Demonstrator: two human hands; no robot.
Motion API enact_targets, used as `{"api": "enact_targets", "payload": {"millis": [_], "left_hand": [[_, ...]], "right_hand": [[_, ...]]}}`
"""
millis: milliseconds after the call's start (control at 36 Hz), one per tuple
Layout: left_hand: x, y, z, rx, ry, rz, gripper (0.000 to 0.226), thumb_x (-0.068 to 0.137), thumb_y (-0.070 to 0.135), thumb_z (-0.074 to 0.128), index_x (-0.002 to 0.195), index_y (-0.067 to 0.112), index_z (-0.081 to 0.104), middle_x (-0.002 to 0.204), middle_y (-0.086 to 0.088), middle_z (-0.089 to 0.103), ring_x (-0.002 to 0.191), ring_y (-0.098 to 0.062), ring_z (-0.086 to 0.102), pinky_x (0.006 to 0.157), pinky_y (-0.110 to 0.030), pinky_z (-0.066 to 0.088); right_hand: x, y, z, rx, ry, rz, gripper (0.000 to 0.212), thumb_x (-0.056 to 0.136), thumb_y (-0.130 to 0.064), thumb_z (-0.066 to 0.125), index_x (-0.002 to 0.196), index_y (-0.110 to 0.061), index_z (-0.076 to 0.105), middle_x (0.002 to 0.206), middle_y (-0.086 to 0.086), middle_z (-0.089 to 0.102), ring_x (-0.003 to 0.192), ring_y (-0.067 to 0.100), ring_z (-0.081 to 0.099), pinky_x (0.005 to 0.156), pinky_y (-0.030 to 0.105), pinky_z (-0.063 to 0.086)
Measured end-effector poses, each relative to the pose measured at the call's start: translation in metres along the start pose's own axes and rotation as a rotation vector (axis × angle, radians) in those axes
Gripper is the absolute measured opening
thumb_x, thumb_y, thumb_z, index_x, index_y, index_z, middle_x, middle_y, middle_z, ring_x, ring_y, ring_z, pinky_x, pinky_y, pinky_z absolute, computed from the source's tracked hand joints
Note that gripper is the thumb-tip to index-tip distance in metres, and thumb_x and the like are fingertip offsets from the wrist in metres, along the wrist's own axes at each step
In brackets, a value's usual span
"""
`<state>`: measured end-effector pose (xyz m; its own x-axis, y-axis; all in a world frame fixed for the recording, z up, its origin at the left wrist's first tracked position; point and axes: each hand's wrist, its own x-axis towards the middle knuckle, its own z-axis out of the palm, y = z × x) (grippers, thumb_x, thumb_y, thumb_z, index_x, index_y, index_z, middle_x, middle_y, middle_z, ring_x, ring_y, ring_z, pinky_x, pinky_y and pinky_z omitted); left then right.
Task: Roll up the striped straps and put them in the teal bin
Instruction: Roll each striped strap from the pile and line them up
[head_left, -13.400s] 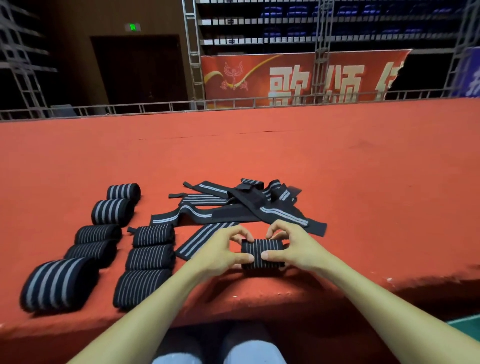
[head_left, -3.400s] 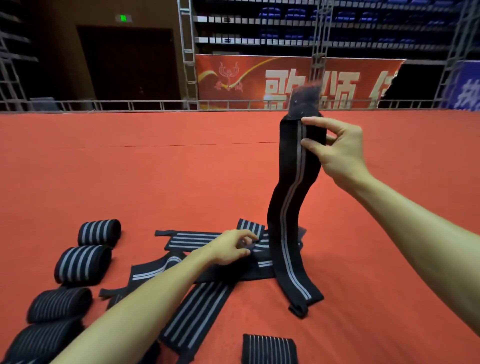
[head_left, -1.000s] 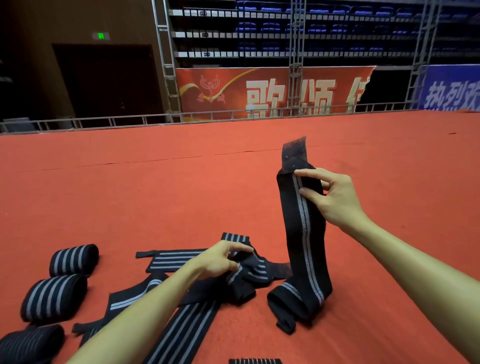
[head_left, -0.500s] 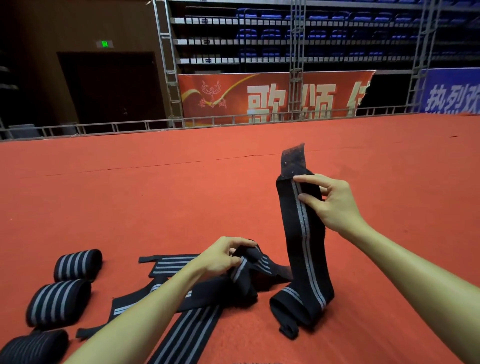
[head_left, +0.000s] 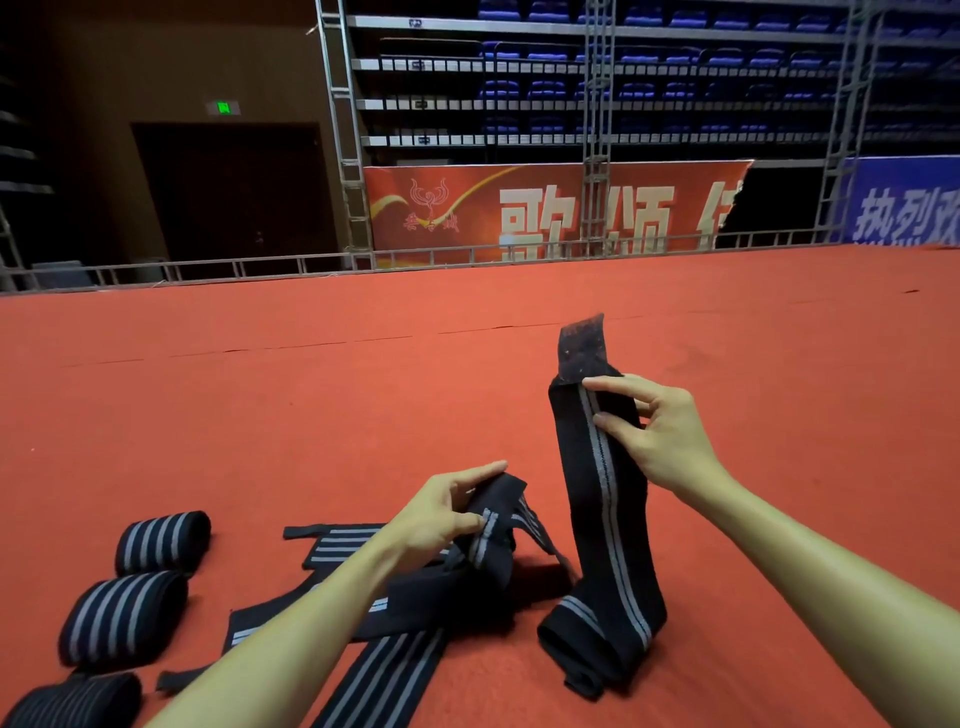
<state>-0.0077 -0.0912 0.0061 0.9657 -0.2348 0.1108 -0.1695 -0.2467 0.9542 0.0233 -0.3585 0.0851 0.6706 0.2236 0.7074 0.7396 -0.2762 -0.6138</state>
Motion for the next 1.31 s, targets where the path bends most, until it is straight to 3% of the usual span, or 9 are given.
{"api": "enact_targets", "payload": {"millis": [139,306,444,639,750,861,1056,1139,1306], "left_hand": [[0.003,0.008,0.001,-0.151,0.069,0.053,0.078,0.081,-0.027,0.045,0.132,0.03,0.059,0.133,0.002,0.064,0.114,-0.014,0.063,0.083,-0.027,0.051],[0.009,0.023,-0.004,-0.284,0.183,0.135,0.077,0.08,-0.032,0.042,0.125,0.027,0.063,0.124,0.01,0.069,0.107,-0.011,0.064,0.077,-0.023,0.052],[0.014,0.036,-0.005,-0.263,0.178,0.177,0.072,0.075,-0.022,0.055,0.126,0.029,0.063,0.132,0.007,0.064,0.102,-0.012,0.064,0.083,-0.028,0.053],[0.02,0.066,-0.017,-0.18,0.25,0.252,0.07,0.082,-0.026,0.056,0.125,0.029,0.061,0.124,0.014,0.067,0.105,-0.01,0.066,0.091,-0.028,0.053],[0.024,0.093,-0.03,-0.102,0.319,0.328,0.068,0.083,-0.022,0.059,0.125,0.032,0.062,0.126,0.007,0.065,0.109,-0.01,0.066,0.093,-0.03,0.054],[0.026,0.131,-0.049,-0.037,0.377,0.407,0.06,0.085,-0.018,0.061,0.119,0.032,0.065,0.119,0.0,0.067,0.101,-0.012,0.069,0.084,-0.026,0.056],[0.023,0.203,-0.074,0.06,0.449,0.547,0.046,0.082,-0.016,0.066,0.105,0.023,0.068,0.115,-0.004,0.068,0.107,-0.011,0.065,0.084,-0.018,0.052],[0.019,0.226,-0.08,0.097,0.469,0.587,0.045,0.082,-0.014,0.068,0.107,0.023,0.068,0.111,-0.002,0.069,0.098,-0.003,0.067,0.083,-0.018,0.053],[0.011,0.255,-0.092,0.133,0.522,0.651,0.046,0.082,-0.004,0.074,0.103,0.036,0.071,0.115,0.001,0.071,0.115,-0.017,0.064,0.1,-0.033,0.05]], "right_hand": [[-0.001,0.002,0.004,-0.01,0.011,-0.003,0.047,0.083,0.008,0.072,0.107,-0.032,0.071,0.103,-0.021,0.068,0.098,-0.006,0.064,0.087,0.016,0.05],[-0.001,0.006,0.011,-0.037,0.042,-0.008,0.046,0.083,0.003,0.074,0.108,-0.035,0.07,0.104,-0.021,0.068,0.101,-0.001,0.065,0.086,0.021,0.051],[0.0,0.004,0.022,-0.02,0.071,-0.001,0.047,0.083,0.002,0.075,0.107,-0.038,0.069,0.1,-0.024,0.067,0.099,-0.007,0.062,0.081,0.01,0.045],[0.016,-0.005,0.028,0.003,0.077,-0.046,0.049,0.081,0.004,0.074,0.107,-0.038,0.069,0.105,-0.021,0.068,0.103,0.002,0.066,0.09,0.024,0.05],[0.036,-0.017,0.023,0.012,0.101,-0.083,0.049,0.08,0.004,0.075,0.106,-0.037,0.069,0.106,-0.02,0.069,0.104,0.006,0.067,0.093,0.031,0.053],[0.06,-0.034,0.015,0.041,0.121,-0.096,0.047,0.08,0.004,0.076,0.102,-0.037,0.07,0.104,-0.016,0.07,0.101,0.01,0.068,0.089,0.037,0.055],[0.104,-0.078,0.001,0.136,0.169,-0.13,0.038,0.081,0.006,0.074,0.107,-0.022,0.073,0.102,-0.01,0.071,0.094,0.012,0.07,0.087,0.031,0.058],[0.12,-0.095,-0.001,0.132,0.165,-0.15,0.038,0.082,0.005,0.074,0.109,-0.021,0.073,0.106,-0.005,0.072,0.097,0.013,0.07,0.088,0.03,0.057],[0.14,-0.123,-0.005,0.159,0.17,-0.185,0.044,0.08,0.008,0.074,0.103,-0.029,0.071,0.102,-0.014,0.07,0.087,-0.004,0.068,0.081,0.016,0.054]]}}
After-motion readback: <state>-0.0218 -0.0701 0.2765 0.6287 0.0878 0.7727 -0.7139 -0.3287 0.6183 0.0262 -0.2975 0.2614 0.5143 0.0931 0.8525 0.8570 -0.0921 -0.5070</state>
